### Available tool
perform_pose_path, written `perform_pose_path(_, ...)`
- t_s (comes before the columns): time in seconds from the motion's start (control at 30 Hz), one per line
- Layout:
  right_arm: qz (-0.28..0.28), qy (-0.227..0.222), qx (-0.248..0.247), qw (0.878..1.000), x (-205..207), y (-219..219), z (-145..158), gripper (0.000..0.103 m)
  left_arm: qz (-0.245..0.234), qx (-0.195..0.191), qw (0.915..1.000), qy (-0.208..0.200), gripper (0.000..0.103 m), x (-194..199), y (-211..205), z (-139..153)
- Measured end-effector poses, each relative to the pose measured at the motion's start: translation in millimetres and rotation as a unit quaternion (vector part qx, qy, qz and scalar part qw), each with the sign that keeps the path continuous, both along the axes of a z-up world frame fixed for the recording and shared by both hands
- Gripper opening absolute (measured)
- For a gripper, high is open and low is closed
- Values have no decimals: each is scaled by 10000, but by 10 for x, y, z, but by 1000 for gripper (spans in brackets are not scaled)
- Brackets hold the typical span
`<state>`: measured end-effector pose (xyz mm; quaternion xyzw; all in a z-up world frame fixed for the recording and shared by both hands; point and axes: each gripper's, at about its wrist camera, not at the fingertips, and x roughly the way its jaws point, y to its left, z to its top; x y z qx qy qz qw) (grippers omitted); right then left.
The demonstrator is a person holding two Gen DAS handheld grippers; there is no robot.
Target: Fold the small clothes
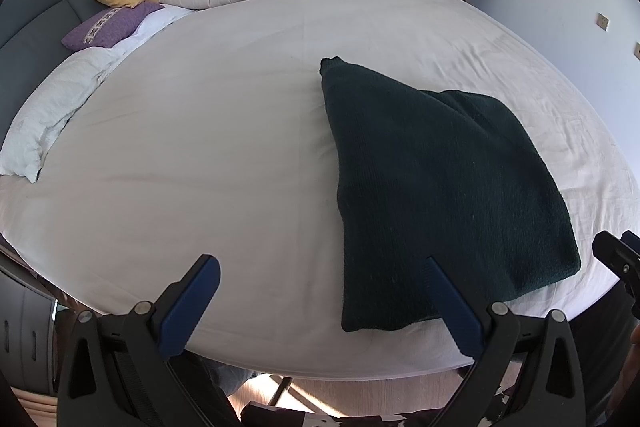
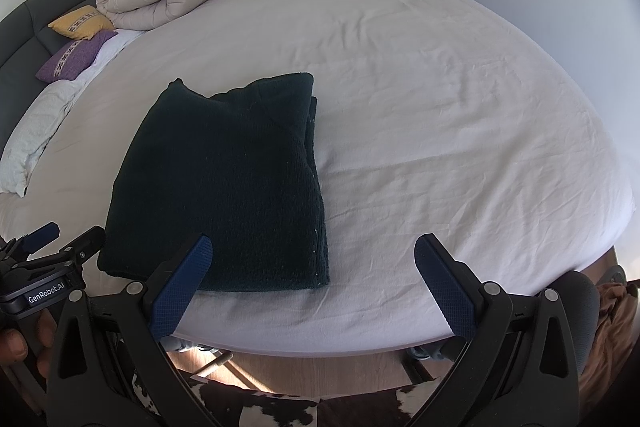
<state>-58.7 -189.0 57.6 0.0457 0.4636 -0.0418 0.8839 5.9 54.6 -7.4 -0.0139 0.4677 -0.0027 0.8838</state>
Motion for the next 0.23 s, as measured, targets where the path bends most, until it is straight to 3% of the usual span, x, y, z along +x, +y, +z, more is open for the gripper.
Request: perform_pose_path(0.23, 2, 38, 27, 10000, 10, -15, -16, 103, -16, 63, 9999, -111, 103, -32, -9, 11)
